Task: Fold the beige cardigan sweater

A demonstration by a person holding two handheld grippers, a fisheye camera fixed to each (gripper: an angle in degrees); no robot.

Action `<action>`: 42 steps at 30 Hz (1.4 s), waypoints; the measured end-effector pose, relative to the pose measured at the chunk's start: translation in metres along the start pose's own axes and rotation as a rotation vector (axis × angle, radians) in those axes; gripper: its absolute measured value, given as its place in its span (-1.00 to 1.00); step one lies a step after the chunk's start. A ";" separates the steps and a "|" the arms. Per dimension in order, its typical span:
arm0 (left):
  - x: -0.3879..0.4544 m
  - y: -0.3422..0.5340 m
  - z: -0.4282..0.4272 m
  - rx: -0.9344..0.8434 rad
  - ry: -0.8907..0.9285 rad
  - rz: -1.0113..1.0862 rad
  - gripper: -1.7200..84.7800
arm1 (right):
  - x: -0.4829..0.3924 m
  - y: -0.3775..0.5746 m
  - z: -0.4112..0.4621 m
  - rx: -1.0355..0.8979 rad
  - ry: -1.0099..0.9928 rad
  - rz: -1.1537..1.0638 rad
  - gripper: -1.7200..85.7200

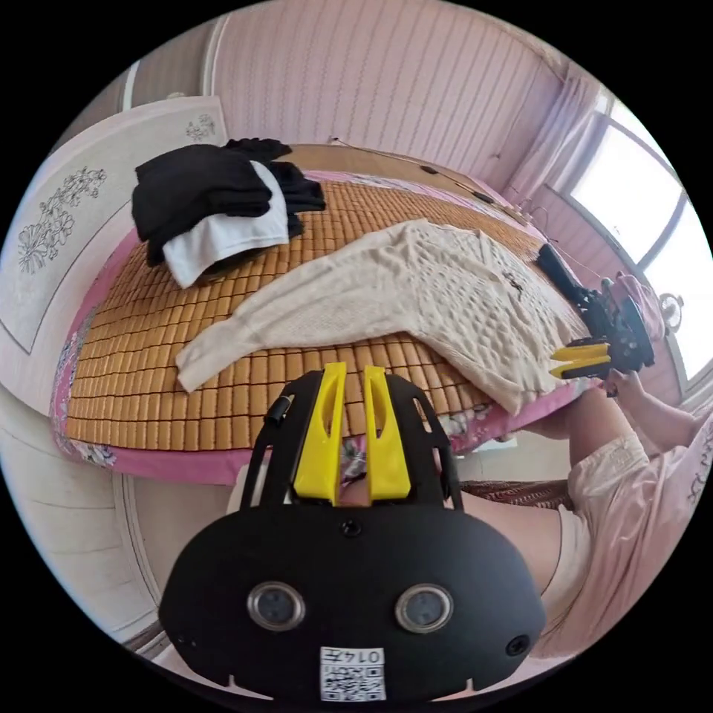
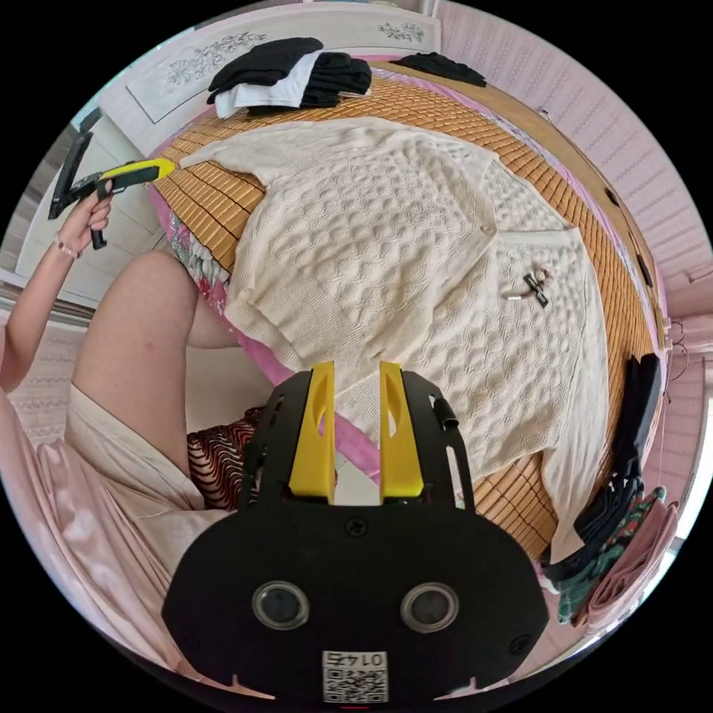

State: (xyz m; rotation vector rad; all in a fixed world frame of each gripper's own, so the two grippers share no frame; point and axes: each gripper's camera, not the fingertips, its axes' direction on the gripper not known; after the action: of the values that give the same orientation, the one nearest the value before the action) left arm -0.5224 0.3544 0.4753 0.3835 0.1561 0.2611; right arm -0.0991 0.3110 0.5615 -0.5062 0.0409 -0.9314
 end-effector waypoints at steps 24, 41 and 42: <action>0.092 -0.027 0.097 -0.417 -0.075 0.403 -0.98 | -0.008 0.007 0.027 -0.030 -0.039 -0.060 -0.97; -0.122 0.050 0.002 -0.030 -0.021 -0.340 -0.97 | -0.007 0.010 -0.015 0.105 -0.077 -0.058 -0.85; -0.136 0.057 -0.005 -0.004 -0.054 -0.395 -0.95 | -0.006 0.004 -0.019 0.119 -0.084 -0.061 -0.85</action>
State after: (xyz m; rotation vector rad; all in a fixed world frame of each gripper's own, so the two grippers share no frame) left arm -0.6654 0.3688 0.5067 0.3470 0.1744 -0.1384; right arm -0.1044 0.3104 0.5417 -0.4374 -0.1064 -0.9656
